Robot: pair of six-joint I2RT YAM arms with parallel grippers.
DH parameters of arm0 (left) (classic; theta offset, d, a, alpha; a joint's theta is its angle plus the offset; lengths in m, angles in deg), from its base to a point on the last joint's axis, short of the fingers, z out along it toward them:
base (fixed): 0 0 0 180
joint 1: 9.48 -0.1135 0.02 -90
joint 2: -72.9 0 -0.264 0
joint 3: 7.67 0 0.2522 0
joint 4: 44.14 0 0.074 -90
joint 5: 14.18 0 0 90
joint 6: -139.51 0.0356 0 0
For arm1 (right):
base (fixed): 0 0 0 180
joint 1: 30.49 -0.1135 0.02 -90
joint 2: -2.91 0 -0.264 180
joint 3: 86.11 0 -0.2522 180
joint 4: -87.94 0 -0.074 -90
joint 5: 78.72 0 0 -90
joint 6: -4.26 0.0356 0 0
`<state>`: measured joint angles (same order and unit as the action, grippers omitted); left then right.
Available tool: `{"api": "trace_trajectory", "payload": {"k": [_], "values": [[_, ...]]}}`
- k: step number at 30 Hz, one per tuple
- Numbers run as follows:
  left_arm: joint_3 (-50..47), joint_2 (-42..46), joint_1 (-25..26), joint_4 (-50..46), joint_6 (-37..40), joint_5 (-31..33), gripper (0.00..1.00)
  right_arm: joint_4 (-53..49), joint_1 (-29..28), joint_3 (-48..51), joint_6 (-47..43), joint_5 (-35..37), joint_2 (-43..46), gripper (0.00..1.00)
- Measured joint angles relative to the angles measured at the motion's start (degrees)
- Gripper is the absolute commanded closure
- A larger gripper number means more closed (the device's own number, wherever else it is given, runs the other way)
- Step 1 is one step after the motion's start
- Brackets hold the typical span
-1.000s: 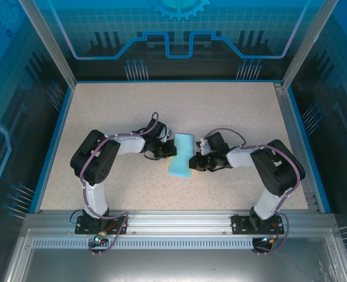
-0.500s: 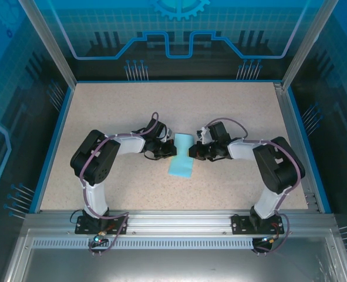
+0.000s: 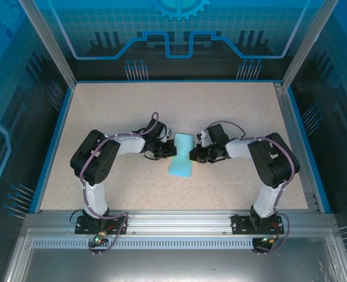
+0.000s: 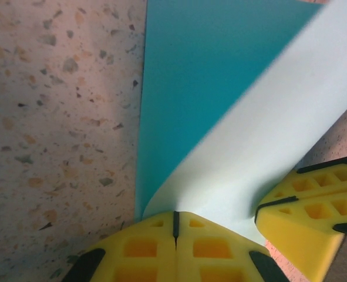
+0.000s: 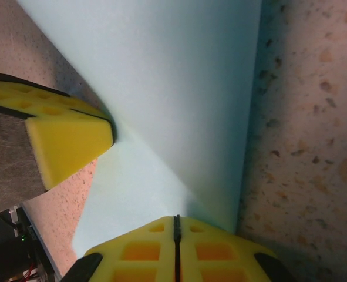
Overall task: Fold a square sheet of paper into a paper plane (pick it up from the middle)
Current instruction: Fold the square sheet of paper in half at the center of the table.
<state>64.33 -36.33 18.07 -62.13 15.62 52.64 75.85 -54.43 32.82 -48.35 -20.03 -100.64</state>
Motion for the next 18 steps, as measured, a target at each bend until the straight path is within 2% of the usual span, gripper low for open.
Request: {"api": "trace_trajectory", "payload": {"k": [9,18], "values": [[0.0,0.0,0.0,0.0,0.0,0.0,1.00,-0.4,2.1,-4.8,-0.2,-0.7,1.0,0.92],[0.0,0.0,0.0,0.0,0.0,0.0,1.00,-0.3,2.6,-6.3,-0.9,-0.2,-4.8,0.92]]}}
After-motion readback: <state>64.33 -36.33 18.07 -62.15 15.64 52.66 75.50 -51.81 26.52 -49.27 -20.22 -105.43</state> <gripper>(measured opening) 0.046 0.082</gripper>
